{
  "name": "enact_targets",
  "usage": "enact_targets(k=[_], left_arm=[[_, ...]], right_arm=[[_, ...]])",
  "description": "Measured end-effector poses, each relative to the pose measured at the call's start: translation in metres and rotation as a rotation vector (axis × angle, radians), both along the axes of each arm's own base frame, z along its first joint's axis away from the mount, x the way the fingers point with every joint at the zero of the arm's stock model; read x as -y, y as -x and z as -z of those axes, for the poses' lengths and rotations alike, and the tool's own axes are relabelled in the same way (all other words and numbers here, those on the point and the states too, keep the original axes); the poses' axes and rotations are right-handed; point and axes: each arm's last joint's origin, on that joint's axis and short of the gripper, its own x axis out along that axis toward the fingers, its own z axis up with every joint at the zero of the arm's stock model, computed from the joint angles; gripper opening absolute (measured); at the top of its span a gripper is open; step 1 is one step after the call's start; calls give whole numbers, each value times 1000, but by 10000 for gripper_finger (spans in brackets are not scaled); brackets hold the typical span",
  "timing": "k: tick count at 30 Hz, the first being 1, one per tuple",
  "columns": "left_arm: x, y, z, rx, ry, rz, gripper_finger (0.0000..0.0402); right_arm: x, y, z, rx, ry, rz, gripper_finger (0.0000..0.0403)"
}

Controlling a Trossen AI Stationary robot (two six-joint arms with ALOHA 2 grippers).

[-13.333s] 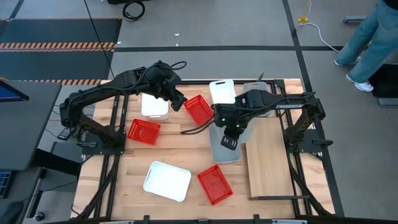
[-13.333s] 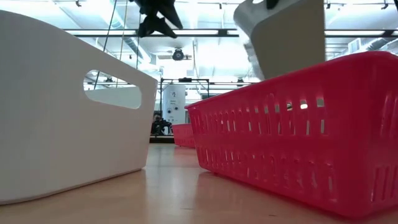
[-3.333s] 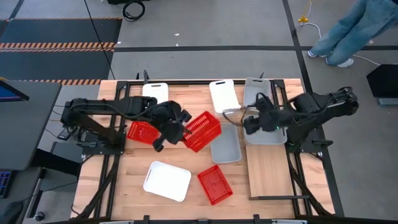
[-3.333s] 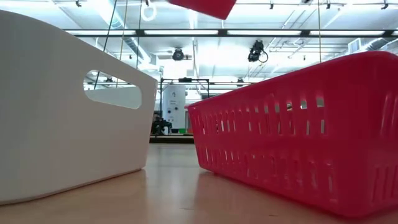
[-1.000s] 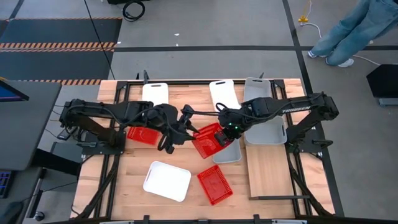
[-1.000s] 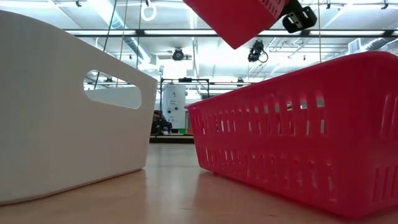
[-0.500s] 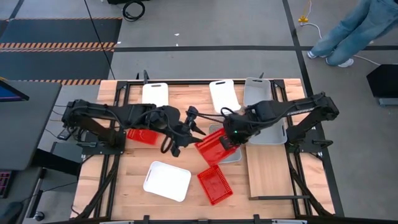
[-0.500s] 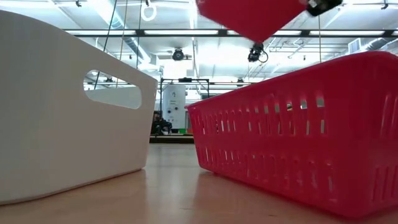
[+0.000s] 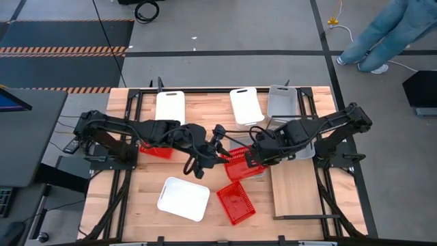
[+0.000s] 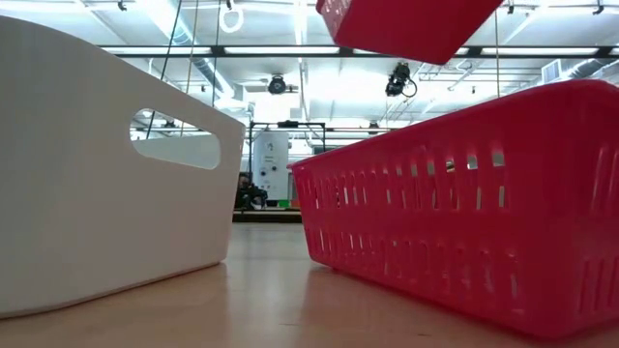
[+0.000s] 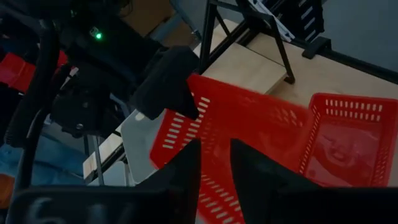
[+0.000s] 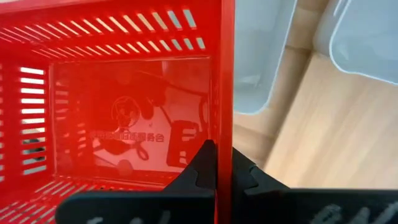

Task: Stack baskets on shelf by color
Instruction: Put the top right red bin on the shelf

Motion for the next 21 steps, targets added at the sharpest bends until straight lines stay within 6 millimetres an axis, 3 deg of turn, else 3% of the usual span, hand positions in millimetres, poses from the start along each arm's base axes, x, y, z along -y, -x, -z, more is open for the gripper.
enact_targets(k=[4,14,18,21], left_arm=[[0,0,0,4,-1,-6,78],[-4,-1,0,9,59,-88,66],[-6,-2,-3,47,57,-114,71],[-10,3,-14,104,63,-131,73]], right_arm=[[3,-2,0,9,16,-7,5],[51,1,-2,-92,133,-90,6],[62,2,-8,-22,137,-120,7],[67,-9,-14,119,131,-208,7]])
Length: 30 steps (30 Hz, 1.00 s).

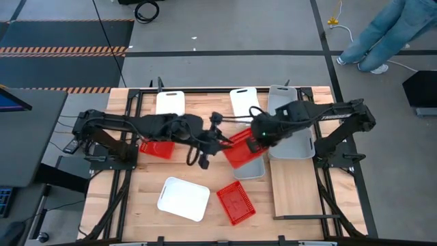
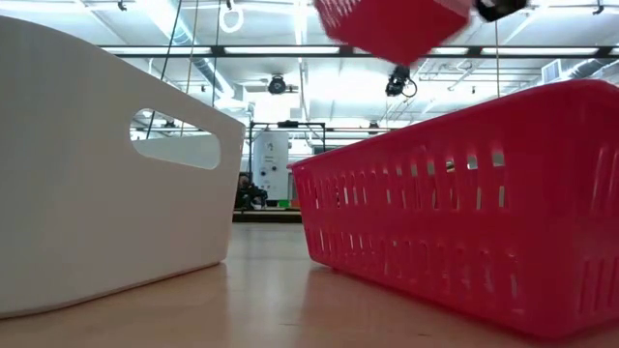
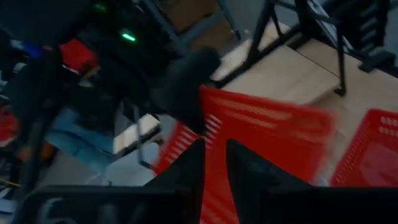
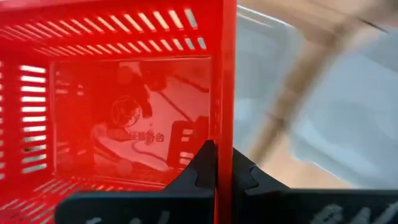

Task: Stack baskets on shelf by color
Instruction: Put the top right red bin on the shelf

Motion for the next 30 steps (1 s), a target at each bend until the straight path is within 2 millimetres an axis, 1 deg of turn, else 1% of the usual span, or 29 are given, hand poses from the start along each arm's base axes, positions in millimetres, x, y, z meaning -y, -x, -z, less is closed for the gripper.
enact_targets(k=[2,3,4,8,14,18,20,23,25,27,30], left_arm=[[-4,14,-14,35,12,-4,72],[-4,19,-18,45,29,-6,71],[-4,19,-19,52,49,-15,71],[2,13,-7,-10,95,-9,73],[5,13,-7,-14,127,0,68],[4,13,-9,2,132,3,68],[4,13,-9,2,134,3,69],[4,12,-8,4,128,-18,70],[4,12,-8,0,124,-35,69],[4,14,-9,2,146,-44,67],[7,19,-14,20,188,-48,64]], right_arm=[[1,-14,4,49,-21,-52,7],[2,-22,7,72,-23,-64,7],[2,-26,8,81,-21,-70,7],[8,-32,10,96,-10,-94,7],[19,-39,8,158,20,-114,7],[24,-50,5,257,38,-126,7],[26,-55,7,267,42,-124,7],[29,-54,8,251,53,-109,7],[32,-50,10,206,82,-68,7],[37,-42,10,149,125,-10,7],[50,-25,9,43,178,84,7]])
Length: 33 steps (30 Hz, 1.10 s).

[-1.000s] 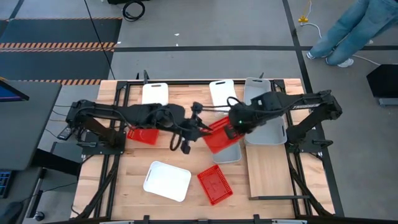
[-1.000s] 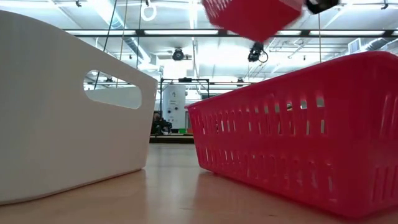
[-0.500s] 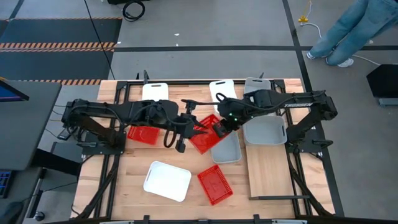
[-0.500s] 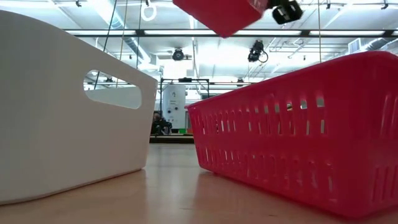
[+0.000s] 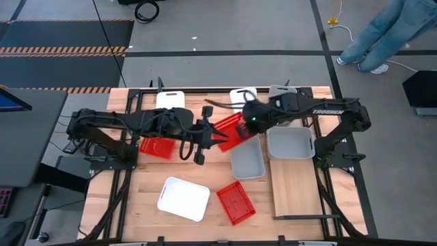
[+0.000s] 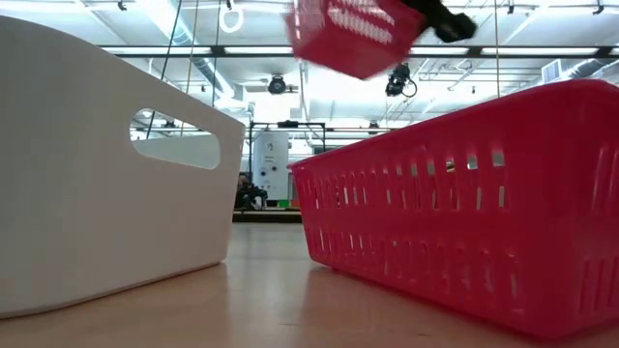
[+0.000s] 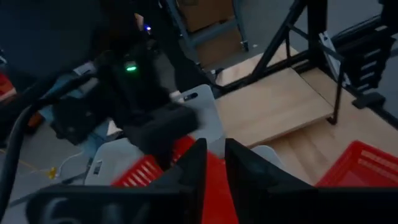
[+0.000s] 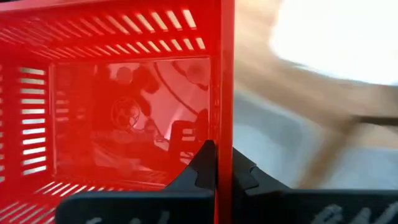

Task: Stack baskets on shelf by color
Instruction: Put the top right red bin on the shelf

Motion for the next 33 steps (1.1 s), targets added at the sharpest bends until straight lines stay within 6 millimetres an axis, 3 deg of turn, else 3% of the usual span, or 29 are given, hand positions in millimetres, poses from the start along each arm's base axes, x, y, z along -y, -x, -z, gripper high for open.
enact_targets(k=[8,14,21,25,33], left_arm=[[0,28,-21,43,-4,-65,59],[-9,55,-32,27,-9,-123,47],[-34,71,-23,-115,9,-261,41],[-40,71,-23,-120,59,-220,38],[-42,68,-22,-124,68,-205,18]], right_arm=[[9,37,-7,-168,10,58,7],[2,68,-28,-92,-17,110,7],[-42,101,-41,-57,-127,147,7],[-71,111,-41,-46,-212,184,7],[-129,111,-24,-115,-274,272,7]])
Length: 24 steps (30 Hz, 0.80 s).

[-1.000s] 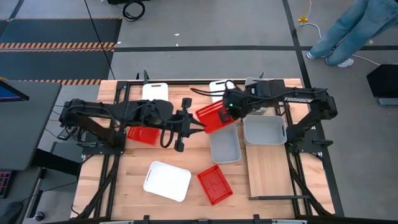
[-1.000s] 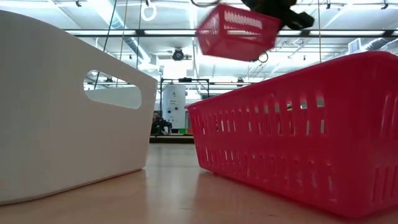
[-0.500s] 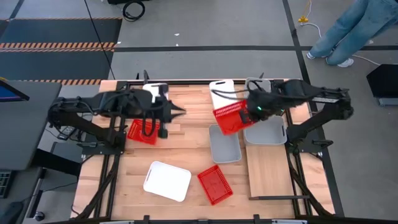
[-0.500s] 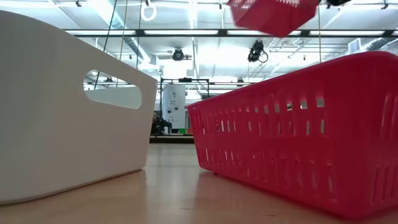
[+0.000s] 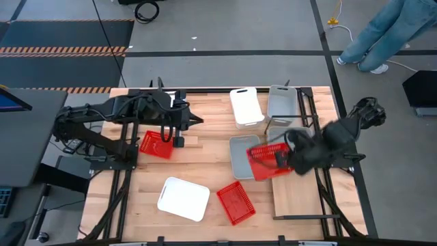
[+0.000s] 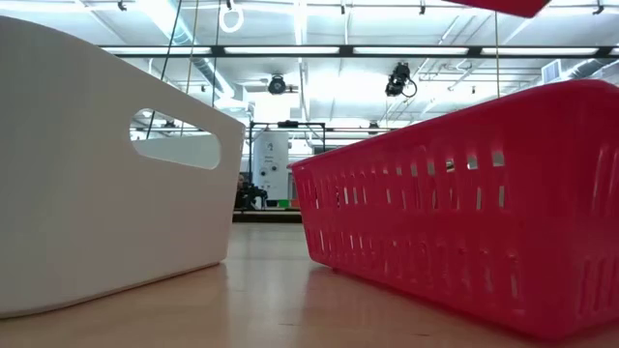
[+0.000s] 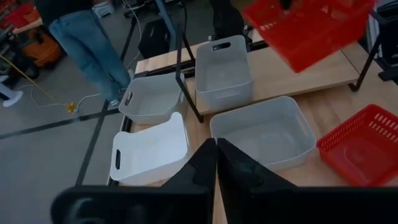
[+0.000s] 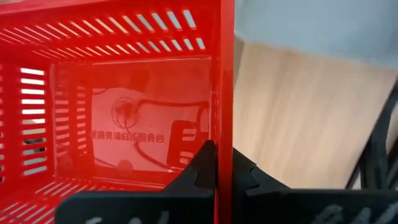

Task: Stack baskets on shelf by color
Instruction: Put the top right red bin on the shelf

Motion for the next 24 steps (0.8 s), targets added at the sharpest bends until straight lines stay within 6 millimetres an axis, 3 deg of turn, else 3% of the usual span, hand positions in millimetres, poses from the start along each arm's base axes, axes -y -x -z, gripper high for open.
enact_targets(k=[5,10,15,24], left_arm=[[1,0,1,-10,17,32,12],[1,1,2,-26,19,34,14],[2,1,3,-30,28,51,10],[3,2,4,-37,116,41,14]], right_arm=[[-37,-3,17,-105,-58,-24,7],[-61,-6,35,-224,-33,-71,7],[-73,-5,48,-261,14,-131,7],[-83,14,69,-344,60,-148,7]])
